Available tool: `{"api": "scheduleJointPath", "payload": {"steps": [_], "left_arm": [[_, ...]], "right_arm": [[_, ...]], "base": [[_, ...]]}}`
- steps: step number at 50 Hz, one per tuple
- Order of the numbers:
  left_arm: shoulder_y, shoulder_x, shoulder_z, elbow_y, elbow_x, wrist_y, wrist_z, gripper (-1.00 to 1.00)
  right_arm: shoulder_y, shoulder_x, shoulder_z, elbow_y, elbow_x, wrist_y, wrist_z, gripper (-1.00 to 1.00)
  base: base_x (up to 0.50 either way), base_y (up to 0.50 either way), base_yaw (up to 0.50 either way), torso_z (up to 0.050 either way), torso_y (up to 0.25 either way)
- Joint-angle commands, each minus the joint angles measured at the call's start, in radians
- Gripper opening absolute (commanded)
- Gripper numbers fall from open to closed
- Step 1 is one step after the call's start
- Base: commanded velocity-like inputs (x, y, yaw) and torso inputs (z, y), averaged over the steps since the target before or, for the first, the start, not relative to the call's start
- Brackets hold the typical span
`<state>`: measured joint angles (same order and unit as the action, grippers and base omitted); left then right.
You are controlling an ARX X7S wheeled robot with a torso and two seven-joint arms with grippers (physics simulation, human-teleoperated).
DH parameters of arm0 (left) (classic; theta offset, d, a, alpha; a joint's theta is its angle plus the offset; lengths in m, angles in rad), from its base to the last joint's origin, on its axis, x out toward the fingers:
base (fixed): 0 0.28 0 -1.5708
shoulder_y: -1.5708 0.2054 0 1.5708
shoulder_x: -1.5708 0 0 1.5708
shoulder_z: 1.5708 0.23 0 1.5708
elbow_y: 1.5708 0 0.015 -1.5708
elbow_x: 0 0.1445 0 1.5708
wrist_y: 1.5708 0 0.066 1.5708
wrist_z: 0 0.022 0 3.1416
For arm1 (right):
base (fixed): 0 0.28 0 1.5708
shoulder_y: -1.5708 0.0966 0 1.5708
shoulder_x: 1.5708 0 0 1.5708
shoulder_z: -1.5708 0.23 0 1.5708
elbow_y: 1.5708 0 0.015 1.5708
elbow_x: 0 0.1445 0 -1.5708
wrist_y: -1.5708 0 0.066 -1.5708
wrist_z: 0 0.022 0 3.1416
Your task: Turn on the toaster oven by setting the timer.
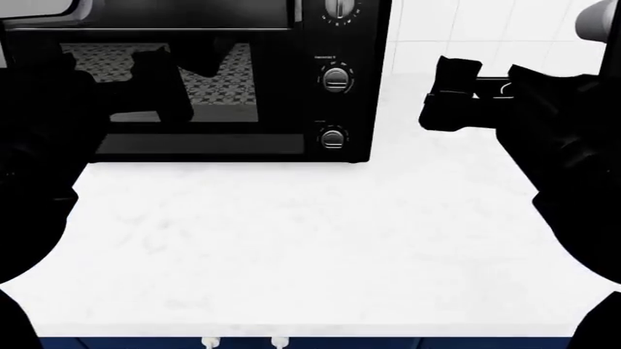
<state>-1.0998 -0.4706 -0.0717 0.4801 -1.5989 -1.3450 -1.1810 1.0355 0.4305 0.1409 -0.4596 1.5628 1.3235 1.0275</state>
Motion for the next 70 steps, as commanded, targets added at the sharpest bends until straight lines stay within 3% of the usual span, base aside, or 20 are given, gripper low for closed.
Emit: {"api": "scheduleJointPath", "payload": {"steps": [1, 7, 15, 24, 42, 70], "left_arm": [[-0.002, -0.009, 0.010, 0.000, 0.001, 0.013, 0.000, 1.00], [0.002, -0.014, 0.014, 0.003, -0.003, 0.019, -0.001, 1.00], [0.003, -0.019, 0.020, 0.005, -0.005, 0.026, 0.000, 1.00], [0.004, -0.024, 0.027, 0.006, -0.007, 0.035, 0.001, 1.00], [0.003, -0.033, 0.041, 0.001, 0.002, 0.052, 0.010, 1.00], [0.005, -0.037, 0.067, -0.006, 0.022, 0.078, 0.027, 1.00]], "right_arm": [[0.001, 0.008, -0.007, -0.002, 0.001, -0.014, -0.002, 1.00], [0.015, 0.015, -0.014, -0.001, 0.024, -0.013, 0.020, 1.00], [0.181, 0.056, -0.142, 0.098, 0.372, -0.039, 0.311, 1.00], [0.283, 0.066, -0.284, 0.175, 0.614, -0.156, 0.483, 1.00], [0.442, 0.034, -0.424, 0.262, 0.589, -0.223, 0.499, 1.00], [0.477, -0.009, -0.557, 0.325, 0.502, -0.233, 0.454, 1.00]], "base": [[0.00, 0.00, 0.00, 0.000, 0.000], [0.00, 0.00, 0.00, 0.000, 0.000], [0.00, 0.00, 0.00, 0.000, 0.001], [0.00, 0.00, 0.00, 0.000, 0.000], [0.00, 0.00, 0.00, 0.000, 0.000], [0.00, 0.00, 0.00, 0.000, 0.000]]}}
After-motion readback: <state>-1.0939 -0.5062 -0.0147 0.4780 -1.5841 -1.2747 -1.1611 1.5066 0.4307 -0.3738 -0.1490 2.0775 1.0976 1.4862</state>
